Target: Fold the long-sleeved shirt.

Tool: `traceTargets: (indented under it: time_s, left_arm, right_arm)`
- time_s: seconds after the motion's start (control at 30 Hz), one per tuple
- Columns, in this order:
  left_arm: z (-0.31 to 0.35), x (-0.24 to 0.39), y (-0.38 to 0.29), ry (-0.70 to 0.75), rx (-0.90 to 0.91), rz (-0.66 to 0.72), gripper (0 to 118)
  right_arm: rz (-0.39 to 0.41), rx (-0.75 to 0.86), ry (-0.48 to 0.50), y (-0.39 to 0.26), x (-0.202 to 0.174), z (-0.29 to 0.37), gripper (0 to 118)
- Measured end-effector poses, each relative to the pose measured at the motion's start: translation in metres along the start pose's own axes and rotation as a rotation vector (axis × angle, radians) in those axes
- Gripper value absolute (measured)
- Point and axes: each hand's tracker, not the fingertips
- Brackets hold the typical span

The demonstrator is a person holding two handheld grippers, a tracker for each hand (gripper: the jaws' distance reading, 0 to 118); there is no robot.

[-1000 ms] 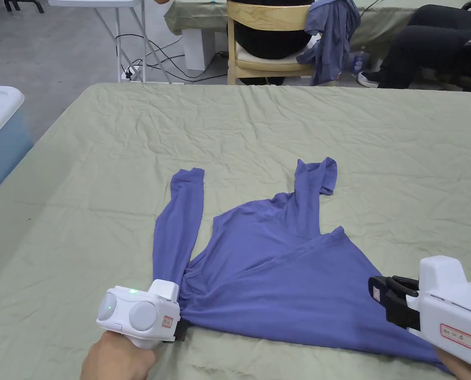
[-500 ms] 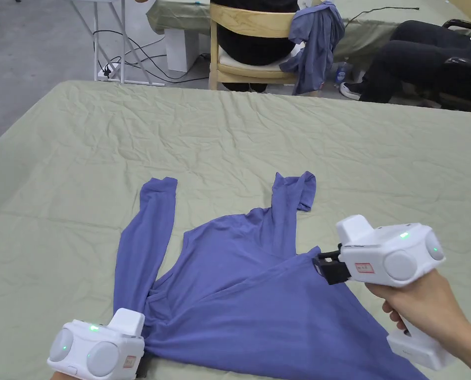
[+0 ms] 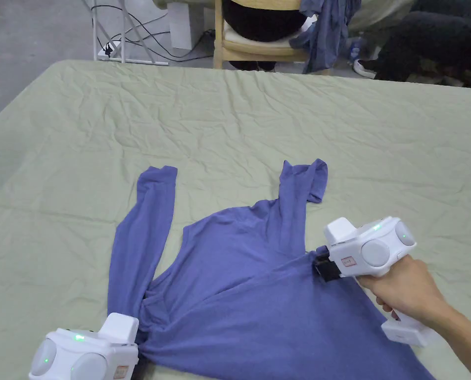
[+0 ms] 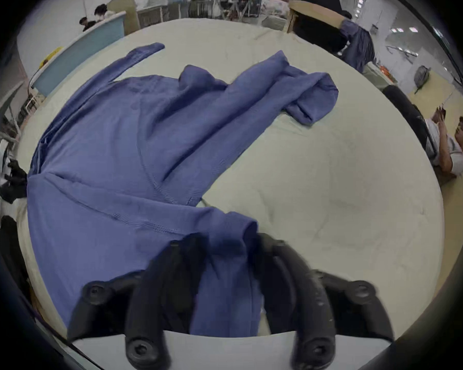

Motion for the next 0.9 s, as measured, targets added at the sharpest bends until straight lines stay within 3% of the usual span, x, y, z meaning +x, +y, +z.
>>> traceTargets:
  time_s: [0.03, 0.1, 0.43, 0.77, 0.9]
  left_arm:
    - [0.001, 0.002, 0.000, 0.005, -0.001, -0.004, 8]
    - [0.004, 0.005, -0.002, 0.015, 0.006, -0.014, 8]
    - [0.061, 0.009, -0.015, 0.035, 0.177, 0.025, 7]
    - [0.203, 0.032, 0.028, 0.097, 0.519, -0.043, 7]
    - [0.269, 0.045, 0.058, 0.112, 0.673, -0.096, 7]
  right_arm:
    - [0.003, 0.004, -0.016, 0.000, -0.002, 0.002, 27]
    - [-0.016, 0.042, -0.032, -0.004, -0.007, 0.006, 5]
    - [-0.046, 0.293, -0.102, -0.024, -0.019, 0.118, 5]
    - [-0.134, 0.629, -0.234, -0.052, -0.013, 0.306, 5]
    - [-0.120, 0.721, -0.315, -0.055, -0.012, 0.373, 5]
